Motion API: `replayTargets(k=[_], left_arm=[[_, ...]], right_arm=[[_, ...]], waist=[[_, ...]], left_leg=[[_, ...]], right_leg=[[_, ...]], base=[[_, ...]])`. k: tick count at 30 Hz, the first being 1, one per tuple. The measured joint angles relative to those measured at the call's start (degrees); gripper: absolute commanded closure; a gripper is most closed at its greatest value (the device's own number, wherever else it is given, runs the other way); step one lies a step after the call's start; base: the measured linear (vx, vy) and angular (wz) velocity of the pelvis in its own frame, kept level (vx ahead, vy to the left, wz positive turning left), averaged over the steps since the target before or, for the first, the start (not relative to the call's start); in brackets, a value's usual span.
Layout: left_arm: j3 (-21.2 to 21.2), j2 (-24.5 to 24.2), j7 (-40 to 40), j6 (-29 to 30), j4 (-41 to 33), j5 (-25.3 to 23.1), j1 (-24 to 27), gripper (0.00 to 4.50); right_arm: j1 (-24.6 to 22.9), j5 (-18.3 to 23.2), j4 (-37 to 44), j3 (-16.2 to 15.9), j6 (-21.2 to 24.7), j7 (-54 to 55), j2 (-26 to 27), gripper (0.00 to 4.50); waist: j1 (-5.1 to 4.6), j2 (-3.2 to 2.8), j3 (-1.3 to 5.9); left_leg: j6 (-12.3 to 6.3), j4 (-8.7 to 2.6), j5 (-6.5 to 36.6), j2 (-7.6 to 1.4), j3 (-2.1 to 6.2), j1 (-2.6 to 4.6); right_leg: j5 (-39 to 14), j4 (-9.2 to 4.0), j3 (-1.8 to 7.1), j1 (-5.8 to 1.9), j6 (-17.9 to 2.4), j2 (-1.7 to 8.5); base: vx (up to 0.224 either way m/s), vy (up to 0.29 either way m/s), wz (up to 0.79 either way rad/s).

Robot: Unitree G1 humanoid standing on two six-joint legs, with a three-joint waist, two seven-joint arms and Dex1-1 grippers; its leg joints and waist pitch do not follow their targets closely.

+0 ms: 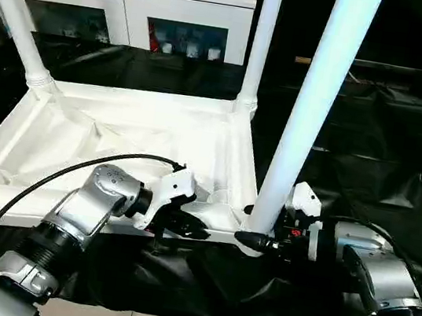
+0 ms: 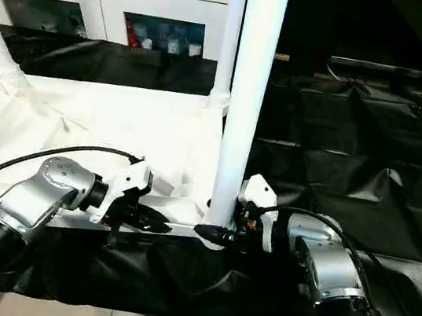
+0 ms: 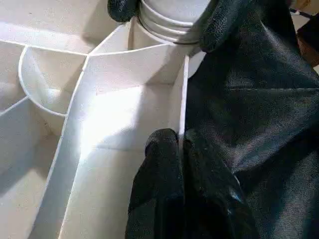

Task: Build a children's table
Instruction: Rotate leg to tighten

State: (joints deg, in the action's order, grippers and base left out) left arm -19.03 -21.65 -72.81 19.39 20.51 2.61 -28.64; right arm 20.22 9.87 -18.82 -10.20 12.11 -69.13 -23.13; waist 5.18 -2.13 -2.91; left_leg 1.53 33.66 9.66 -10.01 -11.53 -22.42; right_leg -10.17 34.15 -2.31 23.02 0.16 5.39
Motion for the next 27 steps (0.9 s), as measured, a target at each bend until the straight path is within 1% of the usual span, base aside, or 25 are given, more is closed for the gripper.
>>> replayTargets(k=[1,3,4,8,10,12,15,16,17,19,21,22,24,25,27], left_arm=[[0.1,0.1,0.5,0.4,0.0,0.0,0.0,4.5],[1.6,1.2,4.2,2.7,0.0,-0.1,0.1,4.5],[2.1,1.8,5.8,3.5,0.0,-0.2,0.1,4.5],[4.5,5.5,14.5,7.6,-0.4,-0.8,0.1,4.5],[5.0,6.8,17.1,8.7,-0.6,-1.1,0.1,4.5],[5.7,8.1,20.5,9.1,-0.6,-2.1,0.1,4.5],[5.7,9.6,23.8,9.4,-0.6,-3.1,0.1,4.5],[5.7,10.0,24.4,9.7,-0.6,-3.4,0.1,4.5],[5.7,10.2,24.8,10.0,-0.7,-3.5,0.1,4.5],[5.6,10.2,25.1,10.2,-0.9,-3.6,0.1,4.5],[5.5,10.2,25.2,10.0,-0.9,-3.7,0.1,4.5],[5.5,10.2,25.2,10.0,-1.0,-3.7,0.1,4.5],[5.4,10.1,24.9,9.7,-1.0,-3.7,0.1,4.5],[5.0,9.5,24.2,9.0,-1.0,-3.7,0.0,4.5],[4.1,7.2,20.4,7.3,-1.3,-3.3,0.0,4.5]], right_arm=[[0.0,-0.2,-0.3,0.4,0.0,0.7,0.6,1.76],[0.4,-0.7,-2.5,2.3,-0.4,5.6,3.5,1.77],[0.8,-0.8,-3.5,3.1,-0.5,8.0,4.6,1.78],[4.2,-2.6,-9.4,6.1,-1.7,22.7,10.9,1.78],[5.1,-2.9,-10.8,7.0,-1.6,27.0,12.7,1.78],[7.0,-3.7,-13.4,8.3,-1.6,33.2,15.9,1.78],[9.1,-4.8,-16.6,8.9,-2.4,38.1,17.8,1.78],[9.5,-5.2,-17.6,9.1,-3.2,39.0,18.2,1.78],[9.8,-5.3,-18.4,9.2,-3.9,39.4,18.4,1.43],[10.3,-5.2,-19.1,9.6,-4.1,39.5,18.7,1.09],[10.4,-5.3,-19.7,9.8,-5.0,39.1,18.9,1.0],[10.4,-5.4,-20.0,9.8,-5.6,38.8,18.9,0.87],[10.3,-5.8,-20.4,9.7,-6.8,38.3,18.8,0.87],[10.0,-5.7,-20.1,9.5,-7.4,36.8,18.2,0.87],[8.2,-5.1,-18.0,8.1,-8.3,29.5,15.0,0.87]], waist=[[-0.04,0.01,0.0],[-0.24,0.07,0.02],[-0.49,0.07,0.02],[-2.46,0.08,0.03],[-2.82,0.09,0.05],[-3.28,0.08,0.13],[-3.42,0.14,0.28],[-3.46,0.17,0.32],[-3.47,0.22,0.36],[-3.51,0.29,0.4],[-3.57,0.31,0.41],[-3.57,0.31,0.41],[-3.56,0.3,0.4],[-3.52,0.3,0.4],[-3.27,0.3,0.39]], left_leg=[[0.0,0.0,0.0,0.0,0.0,0.02],[0.01,0.0,0.0,-0.01,0.02,0.05],[0.01,0.0,0.0,-0.01,0.0,0.06],[0.02,0.03,0.0,0.02,0.02,0.24],[0.02,-0.01,0.0,0.02,0.05,0.32],[0.03,-0.04,0.0,0.02,0.08,0.39],[0.03,-0.05,0.0,0.02,0.13,0.41],[0.03,-0.04,0.0,0.02,0.13,0.42],[0.03,-0.04,0.0,0.02,0.13,0.41],[0.03,-0.03,0.0,0.02,0.12,0.41],[0.03,-0.02,0.0,0.02,0.12,0.39],[0.03,-0.02,0.0,0.03,0.11,0.38],[0.03,-0.04,0.0,0.03,0.1,0.37],[0.03,-0.05,0.0,0.03,0.1,0.34],[0.03,-0.09,0.0,0.03,0.12,0.32]], right_leg=[[0.0,0.01,-0.01,0.0,0.0,0.0],[0.0,0.04,-0.03,0.01,0.0,-0.01],[0.0,0.03,0.01,0.03,0.0,-0.01],[-0.1,-0.03,0.04,0.03,0.2,0.0],[-0.1,-0.06,0.03,-0.01,0.2,-0.01],[-0.1,-0.01,0.01,0.0,0.2,-0.02],[-0.1,-0.02,-0.01,-0.02,0.2,-0.04],[-0.1,-0.03,-0.01,-0.01,0.2,-0.04],[-0.1,-0.05,0.0,-0.02,0.2,-0.04],[-0.1,-0.08,0.01,-0.02,0.2,-0.04],[-0.1,-0.11,0.01,-0.01,0.2,-0.04],[-0.1,-0.11,0.04,0.01,0.2,-0.04],[-0.1,-0.11,0.03,0.02,0.1,-0.04],[0.0,-0.11,0.02,0.04,0.0,-0.04],[0.0,-0.1,-0.01,0.04,0.0,-0.04]], base=[[0.0,0.0,0.0],[0.0,0.0,0.0],[0.0,0.0,0.0],[0.0,0.0,0.0],[0.0,0.0,0.0],[0.0,0.0,0.0],[0.0,0.0,0.0],[0.0,0.0,0.0],[0.0,0.0,0.0],[0.0,0.0,0.0],[0.0,0.0,0.0],[0.0,0.0,0.0],[0.0,0.0,0.0],[0.0,0.0,0.0],[0.0,0.0,0.0]])
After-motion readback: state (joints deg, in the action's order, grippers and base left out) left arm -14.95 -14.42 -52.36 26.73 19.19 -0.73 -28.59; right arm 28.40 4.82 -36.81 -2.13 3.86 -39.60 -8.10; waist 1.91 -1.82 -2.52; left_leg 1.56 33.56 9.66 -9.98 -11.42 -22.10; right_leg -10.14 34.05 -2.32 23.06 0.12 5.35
